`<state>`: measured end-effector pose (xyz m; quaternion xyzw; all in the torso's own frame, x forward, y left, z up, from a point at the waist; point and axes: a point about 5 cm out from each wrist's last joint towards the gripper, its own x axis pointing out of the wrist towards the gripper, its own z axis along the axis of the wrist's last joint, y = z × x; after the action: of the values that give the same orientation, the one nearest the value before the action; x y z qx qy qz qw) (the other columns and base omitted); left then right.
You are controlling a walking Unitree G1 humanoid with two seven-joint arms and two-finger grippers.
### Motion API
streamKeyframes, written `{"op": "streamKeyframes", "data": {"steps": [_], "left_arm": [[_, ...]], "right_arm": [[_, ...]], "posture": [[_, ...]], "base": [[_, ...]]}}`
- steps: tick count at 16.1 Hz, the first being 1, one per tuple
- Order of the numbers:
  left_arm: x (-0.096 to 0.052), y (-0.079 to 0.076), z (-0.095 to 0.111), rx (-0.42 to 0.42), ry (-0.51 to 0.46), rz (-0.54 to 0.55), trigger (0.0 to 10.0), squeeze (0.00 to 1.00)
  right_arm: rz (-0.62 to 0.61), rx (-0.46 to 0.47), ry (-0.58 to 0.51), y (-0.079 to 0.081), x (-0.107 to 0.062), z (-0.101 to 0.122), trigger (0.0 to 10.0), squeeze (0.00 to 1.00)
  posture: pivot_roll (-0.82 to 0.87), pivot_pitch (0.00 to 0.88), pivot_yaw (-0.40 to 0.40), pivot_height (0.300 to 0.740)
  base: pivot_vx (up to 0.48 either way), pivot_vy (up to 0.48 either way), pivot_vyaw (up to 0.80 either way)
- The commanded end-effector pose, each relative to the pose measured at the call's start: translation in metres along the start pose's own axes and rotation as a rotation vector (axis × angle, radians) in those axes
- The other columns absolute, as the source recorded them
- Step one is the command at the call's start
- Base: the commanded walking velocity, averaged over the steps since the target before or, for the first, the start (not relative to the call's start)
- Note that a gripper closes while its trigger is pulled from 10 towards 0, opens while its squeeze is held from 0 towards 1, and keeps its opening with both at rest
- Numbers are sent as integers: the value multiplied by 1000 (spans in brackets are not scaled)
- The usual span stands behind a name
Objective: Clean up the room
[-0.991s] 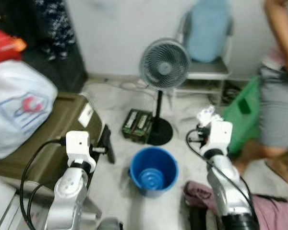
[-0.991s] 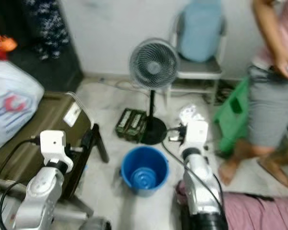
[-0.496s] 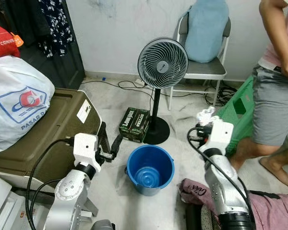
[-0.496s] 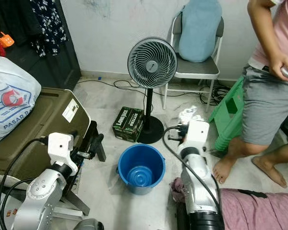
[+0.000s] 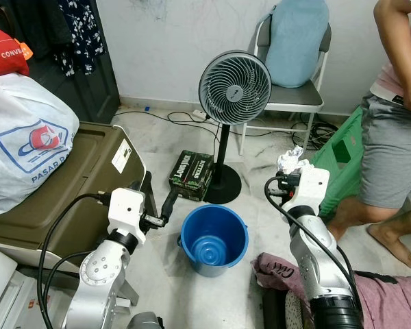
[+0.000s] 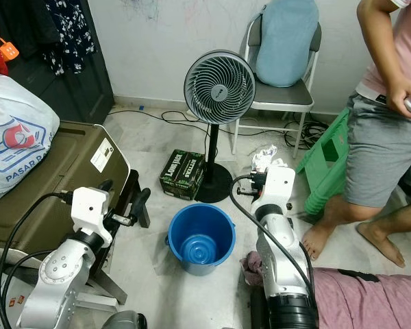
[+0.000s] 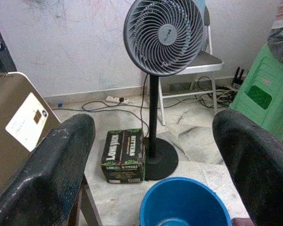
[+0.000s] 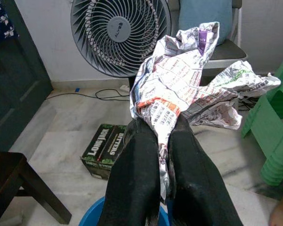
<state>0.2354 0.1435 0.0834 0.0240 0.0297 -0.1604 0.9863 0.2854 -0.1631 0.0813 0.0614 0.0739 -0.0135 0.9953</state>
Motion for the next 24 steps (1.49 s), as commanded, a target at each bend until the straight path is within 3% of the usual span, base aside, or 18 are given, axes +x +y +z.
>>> {"op": "streamKeyframes", "data": {"steps": [1,8,24], "left_arm": [[4,-1,3,-1,-16,-6,10000,0],[6,-4,4,-27,-32,-36,10000,0],[5,-3,3,-27,-28,-34,10000,0]], "right_arm": [[3,-2,12,-1,2,-1,10000,0],[25,-35,5,2,5,1,10000,0],[47,-76,-4,6,4,1,10000,0]], "posture": [[-22,0,-69,740],[-27,0,-70,740],[-29,0,-66,740]], "base": [[0,0,0],[0,0,0],[283,0,0]]}}
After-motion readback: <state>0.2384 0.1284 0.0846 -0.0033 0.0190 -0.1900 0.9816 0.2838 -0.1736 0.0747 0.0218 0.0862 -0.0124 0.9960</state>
